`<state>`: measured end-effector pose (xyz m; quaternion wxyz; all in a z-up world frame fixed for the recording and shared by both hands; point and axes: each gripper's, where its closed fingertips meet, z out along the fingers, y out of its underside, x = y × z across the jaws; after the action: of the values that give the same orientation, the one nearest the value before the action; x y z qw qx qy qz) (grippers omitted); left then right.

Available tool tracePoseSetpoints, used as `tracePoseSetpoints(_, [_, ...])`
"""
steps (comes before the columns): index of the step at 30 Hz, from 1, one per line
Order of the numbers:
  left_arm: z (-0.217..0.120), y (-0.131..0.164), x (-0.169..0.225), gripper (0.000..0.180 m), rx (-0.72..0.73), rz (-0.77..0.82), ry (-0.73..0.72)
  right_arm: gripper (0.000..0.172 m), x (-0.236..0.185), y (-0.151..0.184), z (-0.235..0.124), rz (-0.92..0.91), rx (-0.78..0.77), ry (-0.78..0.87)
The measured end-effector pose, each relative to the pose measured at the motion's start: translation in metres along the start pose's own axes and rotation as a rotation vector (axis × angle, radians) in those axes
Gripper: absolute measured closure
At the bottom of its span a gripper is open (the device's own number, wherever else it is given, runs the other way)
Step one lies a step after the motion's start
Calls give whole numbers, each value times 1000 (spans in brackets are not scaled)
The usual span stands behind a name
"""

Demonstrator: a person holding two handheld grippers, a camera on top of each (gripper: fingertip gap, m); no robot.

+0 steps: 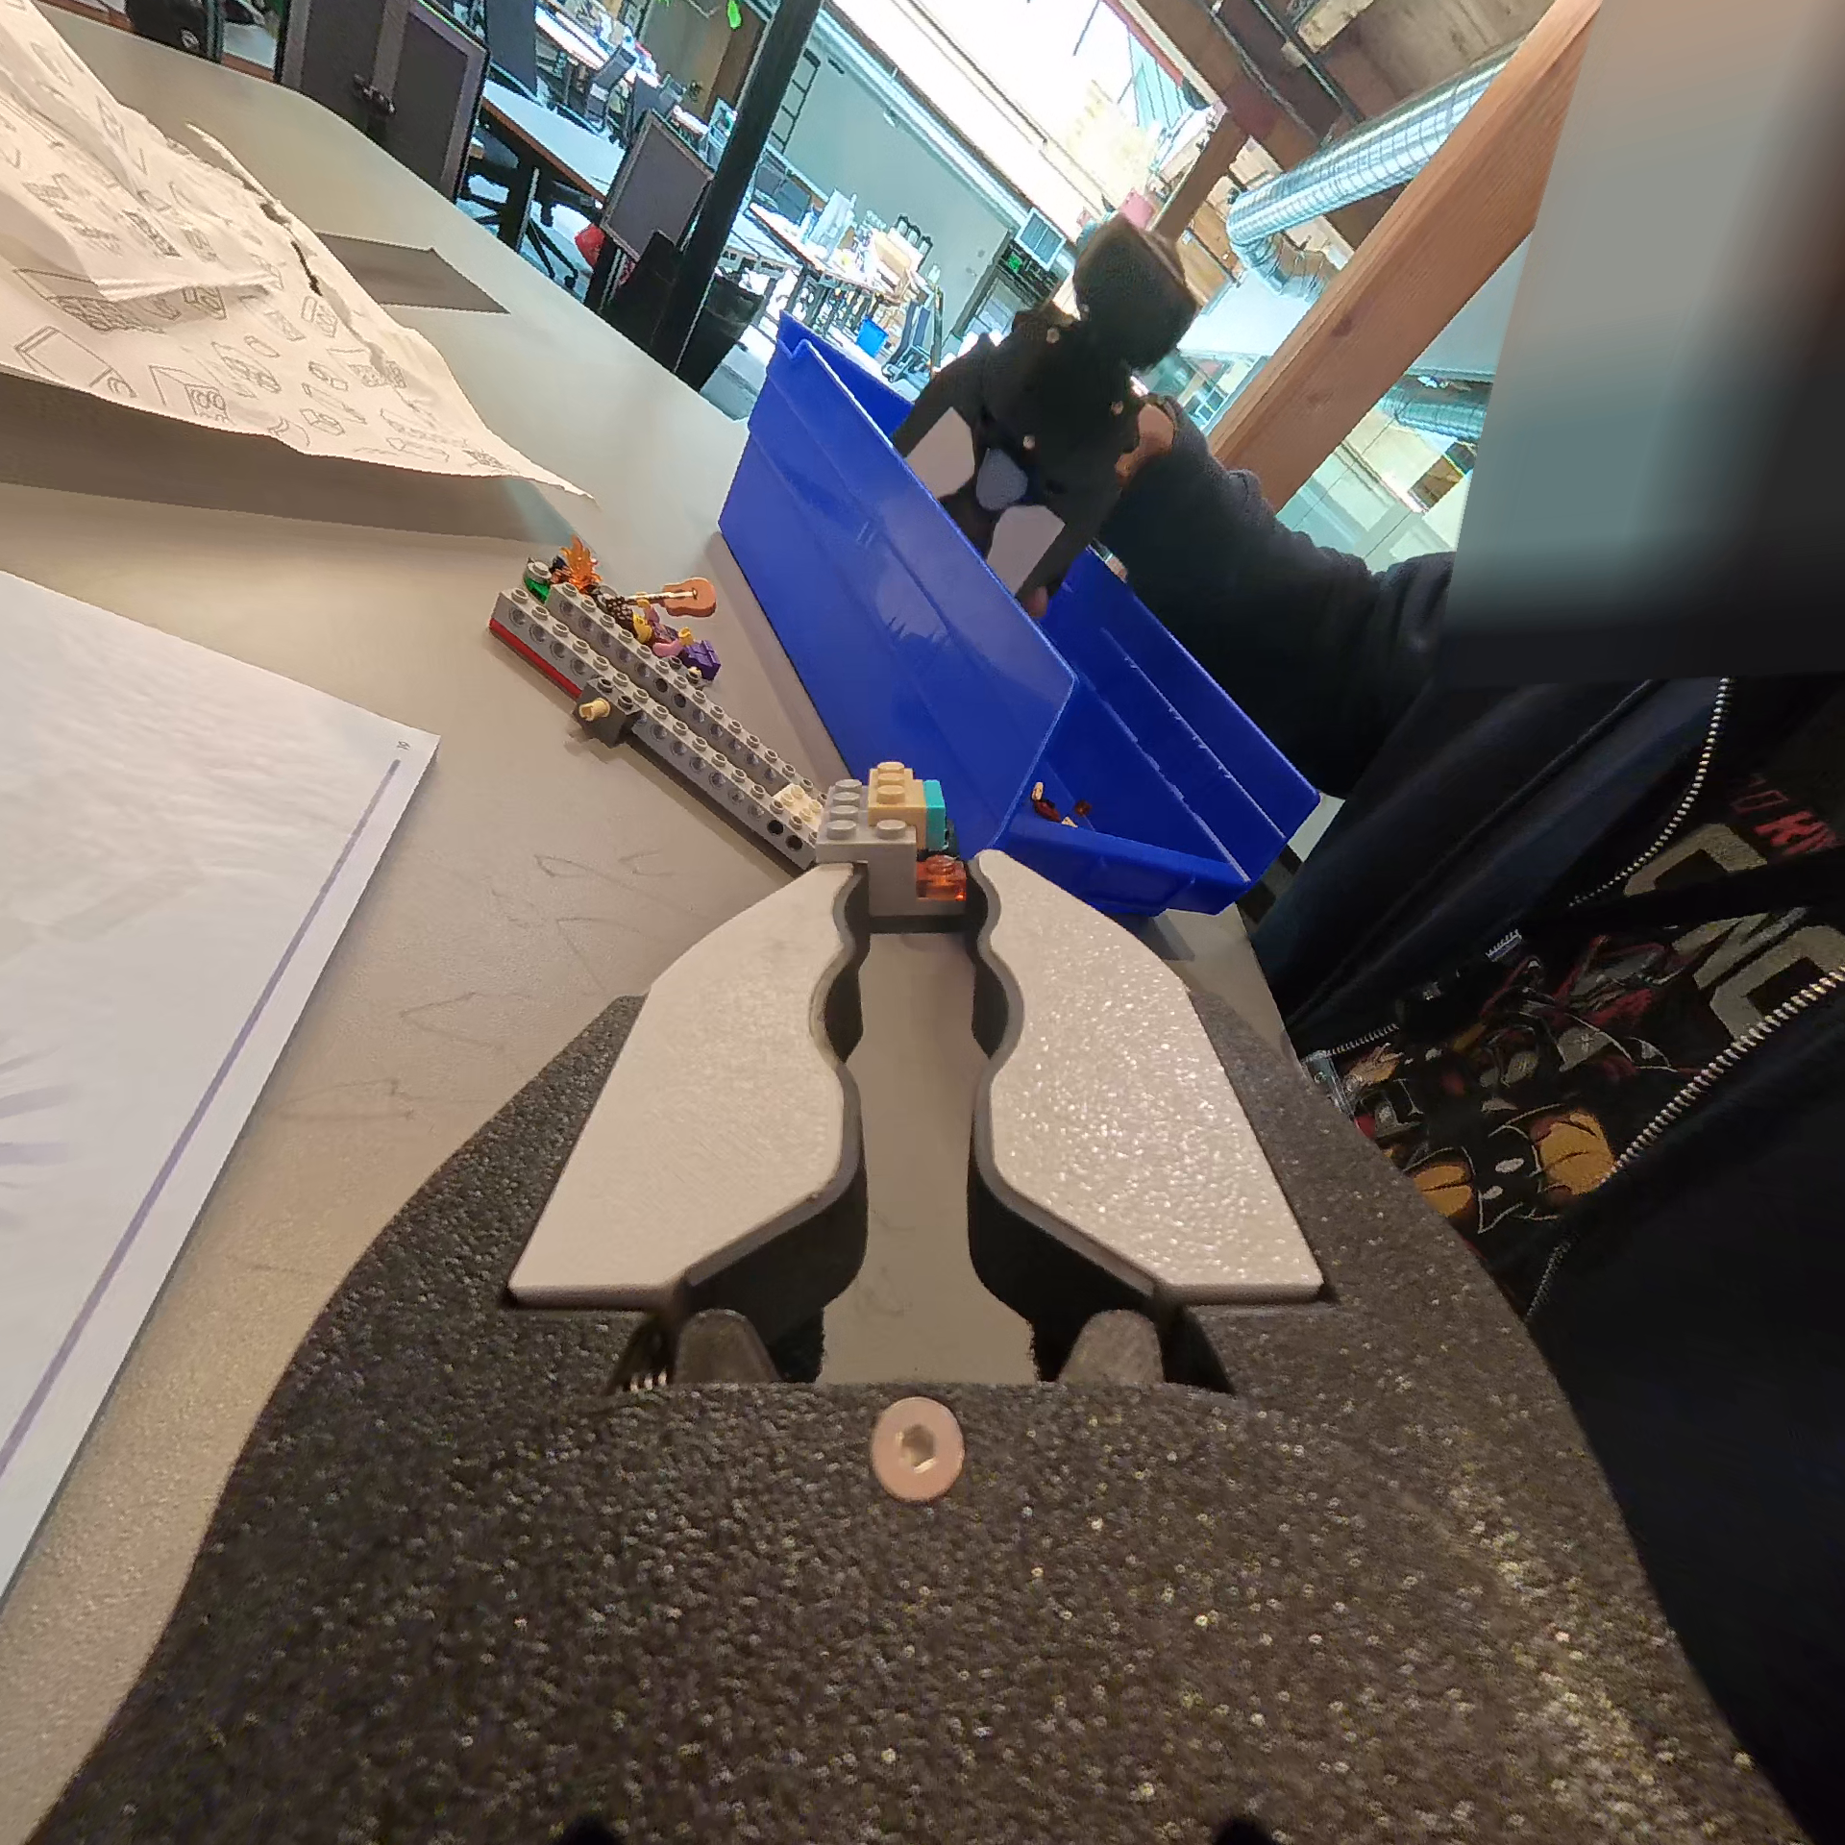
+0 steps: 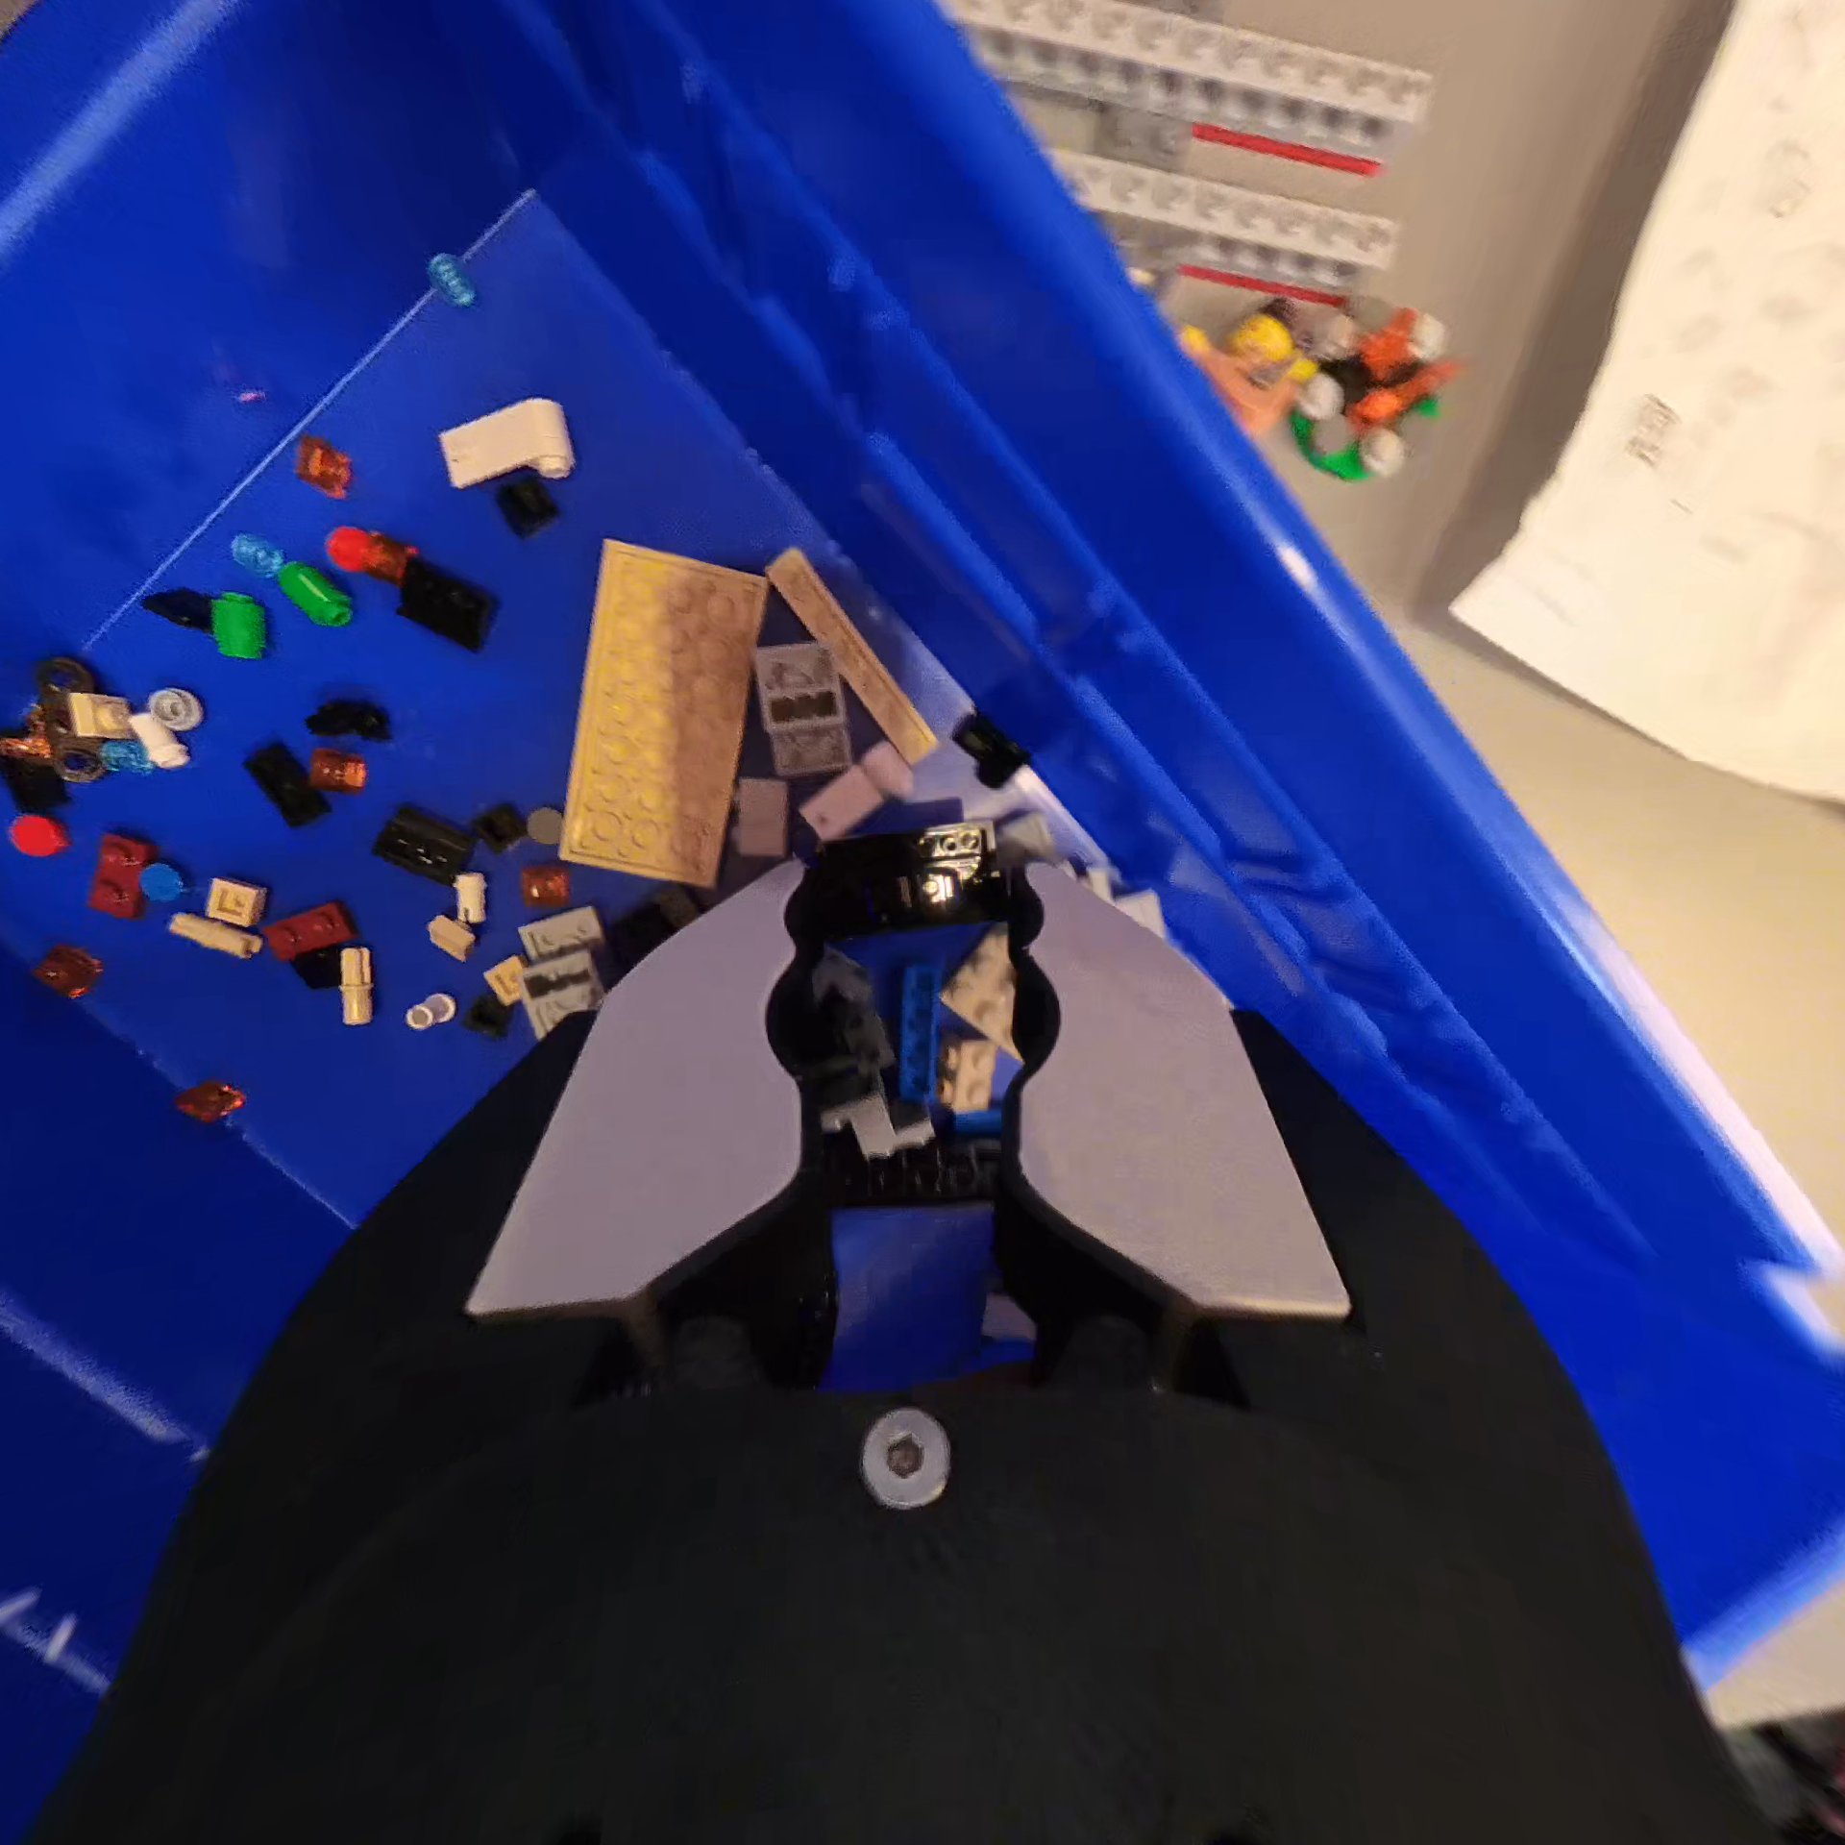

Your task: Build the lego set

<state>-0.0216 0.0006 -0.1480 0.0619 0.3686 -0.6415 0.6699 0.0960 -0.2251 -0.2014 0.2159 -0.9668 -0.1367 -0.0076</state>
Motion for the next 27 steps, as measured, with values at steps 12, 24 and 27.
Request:
tracePoseSetpoints(12, [1,1,0,163,-9,2,-5,135,15,16,-6,86,-93,114])
tracePoseSetpoints(24, [1,1,0,163,-6,8,-8,142,-5,-1,29,9,-99,-3])
tracePoseSetpoints(27, [1,1,0,163,-8,10,-11,145,-6,-2,31,17,-118,-15])
